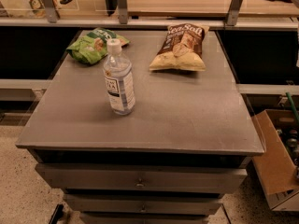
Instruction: Move green rice chip bag near blue plastic bottle
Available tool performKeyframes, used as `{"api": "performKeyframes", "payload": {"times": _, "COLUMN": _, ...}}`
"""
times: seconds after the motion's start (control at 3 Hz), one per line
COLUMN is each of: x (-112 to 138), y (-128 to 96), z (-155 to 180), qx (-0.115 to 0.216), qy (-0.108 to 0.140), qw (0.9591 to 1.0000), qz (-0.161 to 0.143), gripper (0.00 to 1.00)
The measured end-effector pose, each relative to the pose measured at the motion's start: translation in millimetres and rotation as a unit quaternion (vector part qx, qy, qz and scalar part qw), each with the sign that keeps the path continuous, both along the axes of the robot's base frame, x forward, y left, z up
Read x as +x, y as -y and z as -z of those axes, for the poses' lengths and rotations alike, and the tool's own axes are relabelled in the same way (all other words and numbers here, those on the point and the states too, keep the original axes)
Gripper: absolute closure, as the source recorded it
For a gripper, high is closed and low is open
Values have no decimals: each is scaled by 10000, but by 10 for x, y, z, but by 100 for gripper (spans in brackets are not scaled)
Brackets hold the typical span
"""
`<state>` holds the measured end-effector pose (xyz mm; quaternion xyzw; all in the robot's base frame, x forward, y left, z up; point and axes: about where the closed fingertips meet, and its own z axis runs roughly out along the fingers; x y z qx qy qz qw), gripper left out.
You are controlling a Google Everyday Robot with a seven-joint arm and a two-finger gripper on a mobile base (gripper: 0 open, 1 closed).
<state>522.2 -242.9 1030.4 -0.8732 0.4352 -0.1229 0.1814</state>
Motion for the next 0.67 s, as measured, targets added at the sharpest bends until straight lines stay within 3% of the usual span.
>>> {"api": "performKeyframes", "payload": {"times": 0.33, "x": 78, "y": -45, "z": 9, "qx": 417, "qy": -96, "qw": 9987, "qz": 274, "gripper": 0}}
{"api": "performKeyframes", "payload": {"times": 0.67, "x": 252, "y": -173, "z": 51, "qx": 1271, "qy": -412, "qw": 9885, "qz": 706, "gripper": 0}}
